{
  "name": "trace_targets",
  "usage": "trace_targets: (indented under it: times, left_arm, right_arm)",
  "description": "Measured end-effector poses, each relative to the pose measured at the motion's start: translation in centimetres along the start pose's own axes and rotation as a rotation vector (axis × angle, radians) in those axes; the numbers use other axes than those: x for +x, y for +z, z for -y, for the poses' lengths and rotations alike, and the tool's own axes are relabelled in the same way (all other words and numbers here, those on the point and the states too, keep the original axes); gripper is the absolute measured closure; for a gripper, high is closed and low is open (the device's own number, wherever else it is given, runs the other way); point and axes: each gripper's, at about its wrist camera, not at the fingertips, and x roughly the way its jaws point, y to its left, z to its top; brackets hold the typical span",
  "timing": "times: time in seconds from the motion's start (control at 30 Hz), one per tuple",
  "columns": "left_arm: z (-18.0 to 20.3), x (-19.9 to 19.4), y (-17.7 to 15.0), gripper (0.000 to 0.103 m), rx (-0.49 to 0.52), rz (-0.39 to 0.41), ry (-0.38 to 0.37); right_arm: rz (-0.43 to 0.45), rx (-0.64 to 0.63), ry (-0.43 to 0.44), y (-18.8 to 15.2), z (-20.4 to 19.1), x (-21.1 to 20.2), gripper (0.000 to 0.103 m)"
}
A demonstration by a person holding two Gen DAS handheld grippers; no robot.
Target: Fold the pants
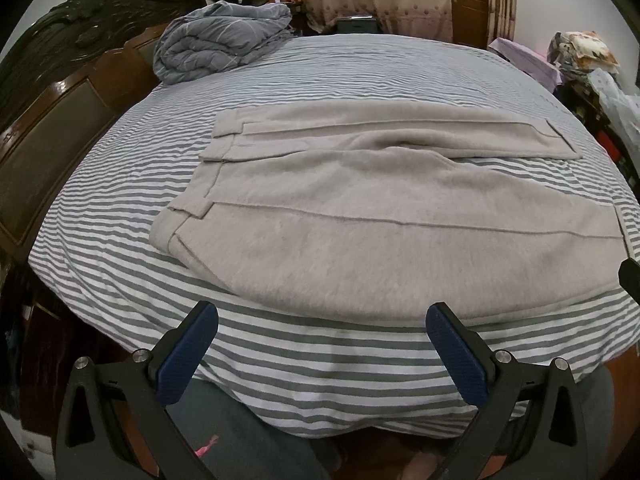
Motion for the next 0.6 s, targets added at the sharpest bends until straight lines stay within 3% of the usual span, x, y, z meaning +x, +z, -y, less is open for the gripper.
trace_targets:
  times: [0.13,0.3,0.5,0.6]
  left_arm:
    - [-0.4,0.4,0.9,0.000,0.001,-0.001,-0.013]
    - [-2.9,0.9,3.9,0.000,-0.029,0.022,-0.034]
    - [-8.4,2.7,9.4,0.000,-0.026,0.076,-0.036]
    - [-11.0,4.7,12.1,0.000,0.004,0.100,0.010]
  right_arm:
    - [-0.014,-0.006,-0.002,0.4,0.1,0.6,0.001]
    - [-0.019,-0.012,0.062,1.9,0.2,1.4,0.001]
    - [-0.048,-0.160,0.241,6.7,-1.0,3.3,0.001]
    - [-0.075,-0.226,0.324,10.6,-1.5,5.3,0.001]
